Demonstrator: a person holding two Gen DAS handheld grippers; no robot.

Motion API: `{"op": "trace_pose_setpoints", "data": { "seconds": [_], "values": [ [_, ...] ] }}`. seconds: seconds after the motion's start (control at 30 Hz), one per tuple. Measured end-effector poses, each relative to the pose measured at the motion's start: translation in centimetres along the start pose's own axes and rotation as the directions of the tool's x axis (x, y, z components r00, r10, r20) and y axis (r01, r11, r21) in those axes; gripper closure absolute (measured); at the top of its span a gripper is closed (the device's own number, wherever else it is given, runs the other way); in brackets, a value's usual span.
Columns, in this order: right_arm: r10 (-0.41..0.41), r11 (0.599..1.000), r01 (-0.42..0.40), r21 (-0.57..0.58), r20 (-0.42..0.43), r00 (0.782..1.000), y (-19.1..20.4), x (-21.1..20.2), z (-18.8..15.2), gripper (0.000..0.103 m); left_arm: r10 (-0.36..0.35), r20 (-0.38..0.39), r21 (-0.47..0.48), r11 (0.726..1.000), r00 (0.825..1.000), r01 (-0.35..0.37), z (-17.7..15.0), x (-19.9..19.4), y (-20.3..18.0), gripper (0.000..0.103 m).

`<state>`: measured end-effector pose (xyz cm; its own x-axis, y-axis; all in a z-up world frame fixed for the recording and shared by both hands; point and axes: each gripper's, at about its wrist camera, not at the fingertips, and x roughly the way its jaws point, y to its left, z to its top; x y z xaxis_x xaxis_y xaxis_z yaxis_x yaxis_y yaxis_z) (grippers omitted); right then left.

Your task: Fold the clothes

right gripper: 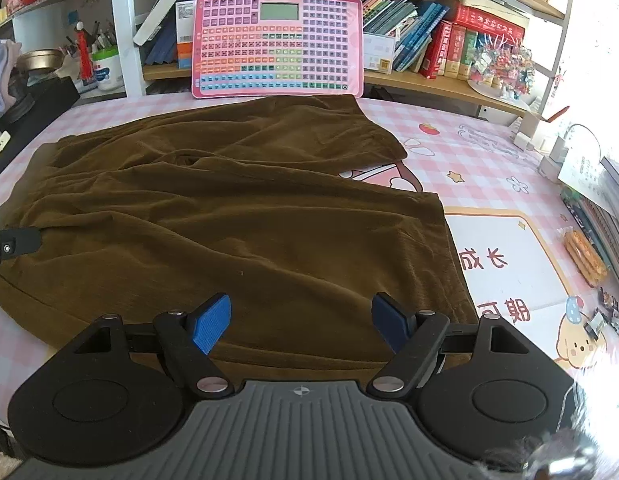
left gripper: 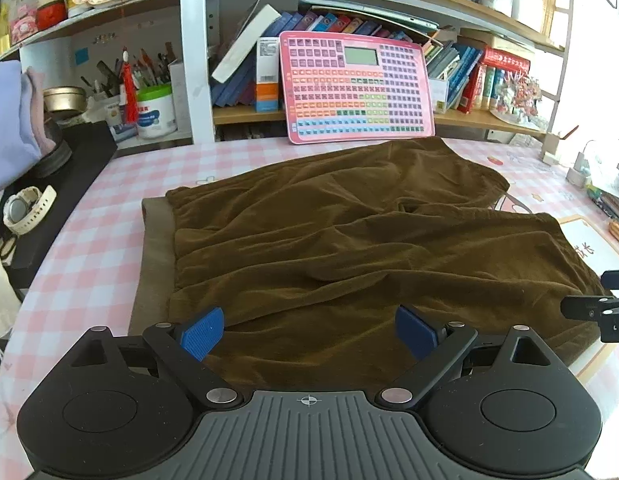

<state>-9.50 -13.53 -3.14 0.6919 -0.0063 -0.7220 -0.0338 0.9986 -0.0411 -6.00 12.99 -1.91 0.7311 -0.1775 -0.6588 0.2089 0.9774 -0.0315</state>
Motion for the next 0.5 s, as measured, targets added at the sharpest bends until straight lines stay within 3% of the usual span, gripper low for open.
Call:
{"op": "trace_pose_setpoints", "data": {
  "seconds": [0.5],
  "values": [
    [0.040, 0.997, -0.043, -0.068, -0.037, 0.999, 0.7, 1.5, 1.1, 0.026, 0.026, -0.042, -0.053, 0.998, 0.999, -0.028, -0.2, 1.0, 0.6, 0.008]
  ]
}}
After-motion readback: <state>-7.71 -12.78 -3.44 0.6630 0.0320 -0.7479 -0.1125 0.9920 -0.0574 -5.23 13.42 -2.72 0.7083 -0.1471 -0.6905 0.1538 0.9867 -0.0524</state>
